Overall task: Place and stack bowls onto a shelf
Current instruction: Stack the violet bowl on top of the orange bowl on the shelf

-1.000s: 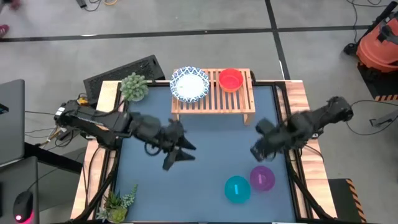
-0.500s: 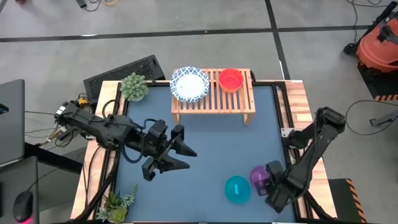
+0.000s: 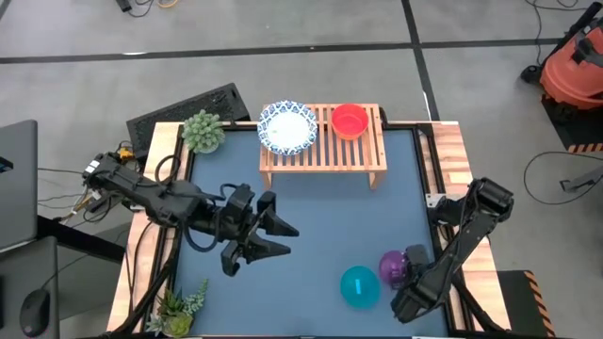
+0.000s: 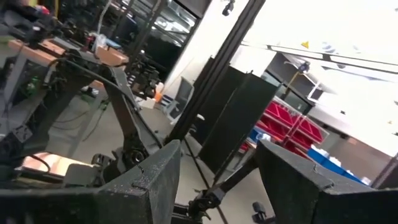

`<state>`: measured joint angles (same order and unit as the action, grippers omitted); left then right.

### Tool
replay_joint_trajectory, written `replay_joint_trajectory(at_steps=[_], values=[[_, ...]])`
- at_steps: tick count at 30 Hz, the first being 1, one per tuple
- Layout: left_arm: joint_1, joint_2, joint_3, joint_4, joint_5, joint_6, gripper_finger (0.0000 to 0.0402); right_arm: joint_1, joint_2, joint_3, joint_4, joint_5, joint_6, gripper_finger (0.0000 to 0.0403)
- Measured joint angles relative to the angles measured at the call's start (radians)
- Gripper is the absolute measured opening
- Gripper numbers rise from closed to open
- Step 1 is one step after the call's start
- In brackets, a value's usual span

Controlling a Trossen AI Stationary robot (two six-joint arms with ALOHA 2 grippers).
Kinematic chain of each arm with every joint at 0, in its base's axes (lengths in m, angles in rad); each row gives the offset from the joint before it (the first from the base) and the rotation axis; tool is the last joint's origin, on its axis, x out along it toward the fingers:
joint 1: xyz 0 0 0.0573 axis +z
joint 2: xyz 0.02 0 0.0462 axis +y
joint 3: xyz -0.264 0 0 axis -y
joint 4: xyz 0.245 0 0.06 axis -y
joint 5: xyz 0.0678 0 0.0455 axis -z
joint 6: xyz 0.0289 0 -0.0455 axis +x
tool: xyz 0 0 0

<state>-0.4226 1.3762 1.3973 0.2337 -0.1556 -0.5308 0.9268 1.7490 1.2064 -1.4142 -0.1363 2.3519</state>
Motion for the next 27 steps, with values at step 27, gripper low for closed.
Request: replay_joint_trajectory(at_steps=[27], values=[[0.045, 0.000, 0.000, -0.026, 0.226, 0.000, 0.0197, -0.215, -0.087, -0.209, 0.298, 0.047, -0.073, 0.0076]])
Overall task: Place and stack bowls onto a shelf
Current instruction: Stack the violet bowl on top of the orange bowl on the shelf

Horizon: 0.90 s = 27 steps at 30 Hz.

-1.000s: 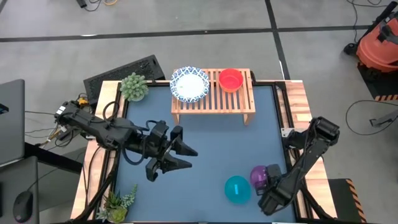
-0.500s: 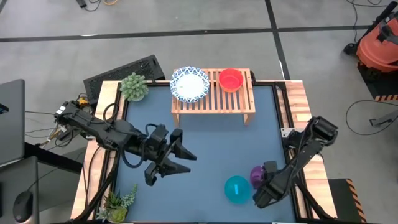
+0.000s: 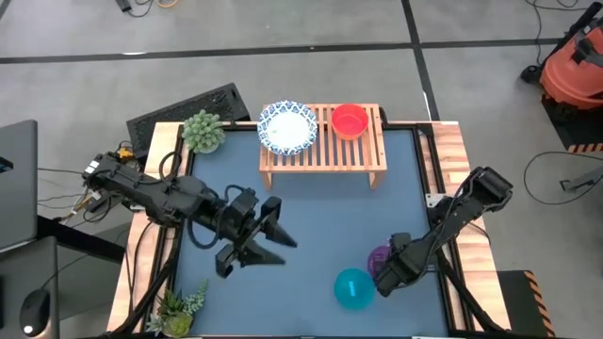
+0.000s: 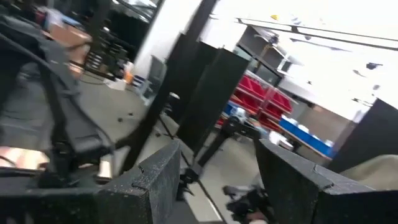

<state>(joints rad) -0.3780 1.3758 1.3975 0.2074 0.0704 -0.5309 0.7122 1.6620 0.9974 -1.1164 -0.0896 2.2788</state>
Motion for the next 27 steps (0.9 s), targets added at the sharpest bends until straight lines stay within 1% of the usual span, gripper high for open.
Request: replay_joint_trajectory(at_steps=[2, 3, 6, 8, 11, 14, 16, 22, 24, 27], values=[[0.026, 0.000, 0.000, 0.000, -0.003, 0.008, 0.0197, -0.028, -0.030, 0.001, -0.049, 0.030, -0.057, 0.0028], [0.037, -0.001, 0.000, 0.000, -0.003, 0.009, 0.0197, -0.045, -0.048, 0.002, -0.075, 0.046, -0.089, 0.0021], [0.074, -0.002, 0.000, -0.012, -0.001, 0.012, 0.0197, -0.106, -0.102, 0.000, -0.163, 0.072, -0.164, 0.0024], [0.103, -0.004, 0.000, -0.047, 0.005, 0.014, 0.0196, -0.147, -0.149, 0.000, -0.174, 0.081, -0.229, 0.0022], [0.165, -0.014, 0.000, -0.134, 0.004, -0.013, 0.0197, -0.199, -0.230, 0.007, -0.181, 0.111, -0.314, 0.0022], [0.230, -0.040, 0.000, -0.252, 0.002, -0.048, 0.0197, -0.245, -0.315, 0.032, -0.196, 0.153, -0.380, 0.0022], [0.274, -0.065, 0.000, -0.349, 0.003, -0.045, 0.0197, -0.275, -0.372, 0.055, -0.194, 0.186, -0.440, 0.0022], [0.392, -0.118, 0.000, -0.610, 0.013, 0.012, 0.0197, -0.403, -0.485, 0.179, -0.181, 0.269, -0.678, 0.0022], [0.420, -0.125, 0.000, -0.686, 0.014, 0.023, 0.0197, -0.468, -0.500, 0.232, -0.181, 0.299, -0.773, 0.0022], [0.448, -0.121, 0.000, -0.747, 0.017, 0.016, 0.0197, -0.592, -0.504, 0.316, -0.181, 0.334, -0.926, 0.0022]])
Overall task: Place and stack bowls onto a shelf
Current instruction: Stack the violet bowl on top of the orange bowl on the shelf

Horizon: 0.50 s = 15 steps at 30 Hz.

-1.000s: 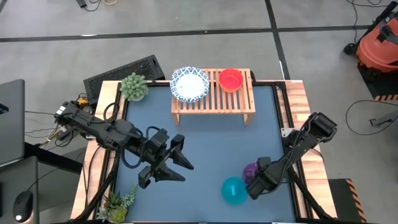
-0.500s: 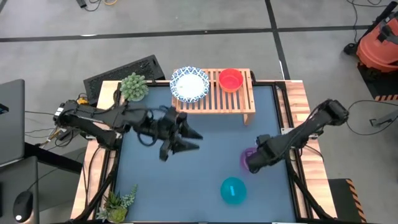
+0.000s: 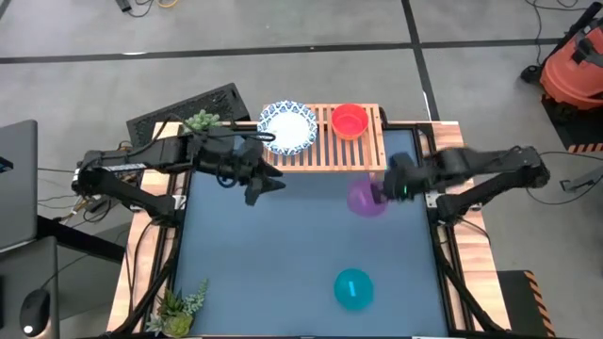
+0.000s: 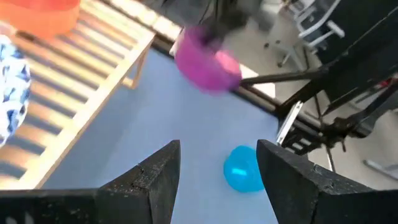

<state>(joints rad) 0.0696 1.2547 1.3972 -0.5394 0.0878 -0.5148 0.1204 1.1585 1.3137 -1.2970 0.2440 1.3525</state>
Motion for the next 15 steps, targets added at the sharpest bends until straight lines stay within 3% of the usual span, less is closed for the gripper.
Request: replay_joint_trajectory(at_steps=[8, 15], values=[[0.029, 0.046, 0.000, 0.027, 0.047, -0.006, 0.0197, -0.386, 0.051, 0.204, 0.033, -0.002, -0.500, 0.0022], [0.073, 0.061, 0.000, 0.192, 0.106, 0.019, 0.0196, -0.681, 0.165, 0.347, 0.082, -0.168, -0.824, 0.0022]])
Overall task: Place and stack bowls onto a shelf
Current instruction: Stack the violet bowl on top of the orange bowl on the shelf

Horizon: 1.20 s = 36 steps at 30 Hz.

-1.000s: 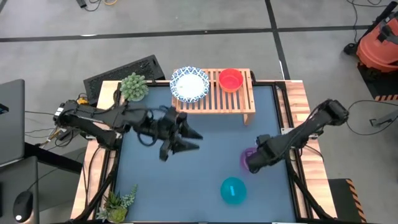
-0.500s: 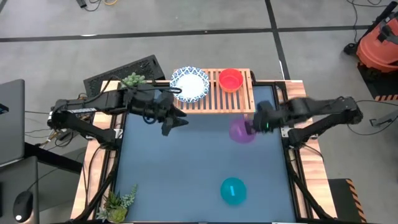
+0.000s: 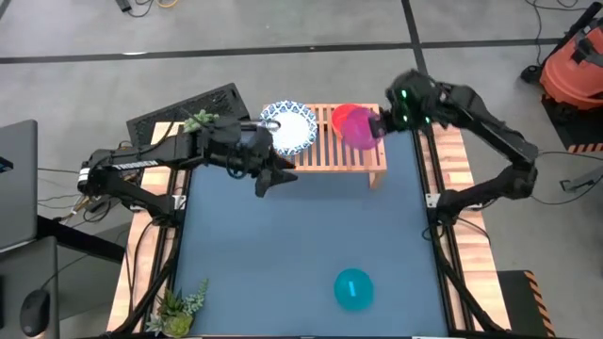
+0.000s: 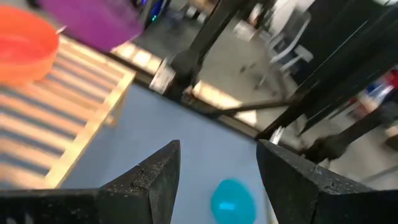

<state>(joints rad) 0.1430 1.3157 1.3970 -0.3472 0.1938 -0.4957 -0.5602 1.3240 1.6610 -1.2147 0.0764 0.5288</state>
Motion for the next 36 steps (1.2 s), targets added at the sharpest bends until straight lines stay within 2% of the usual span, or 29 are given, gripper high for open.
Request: replay_joint_trajectory(at_steps=[6, 10, 14, 21, 28, 36], values=[[0.115, -0.025, 0.000, 0.170, 0.181, -0.042, 0.0197, -0.137, 0.137, 0.084, 0.019, -0.073, -0.144, 0.0022], [0.209, -0.036, 0.000, 0.310, 0.314, -0.038, 0.0197, -0.195, 0.225, 0.108, 0.057, -0.084, -0.191, 0.0022], [0.295, -0.034, 0.000, 0.423, 0.423, -0.076, 0.0197, -0.247, 0.301, 0.131, 0.059, -0.141, -0.211, 0.0022], [0.390, -0.033, 0.001, 0.424, 0.484, -0.118, 0.0197, -0.295, 0.350, 0.135, 0.048, -0.233, -0.226, 0.0022], [0.426, -0.034, 0.001, 0.424, 0.432, -0.077, 0.0197, -0.340, 0.347, 0.135, -0.011, -0.236, -0.276, 0.0026], [0.437, -0.034, 0.001, 0.407, 0.430, -0.038, 0.0197, -0.364, 0.350, 0.135, -0.013, -0.236, -0.325, 0.0051]])
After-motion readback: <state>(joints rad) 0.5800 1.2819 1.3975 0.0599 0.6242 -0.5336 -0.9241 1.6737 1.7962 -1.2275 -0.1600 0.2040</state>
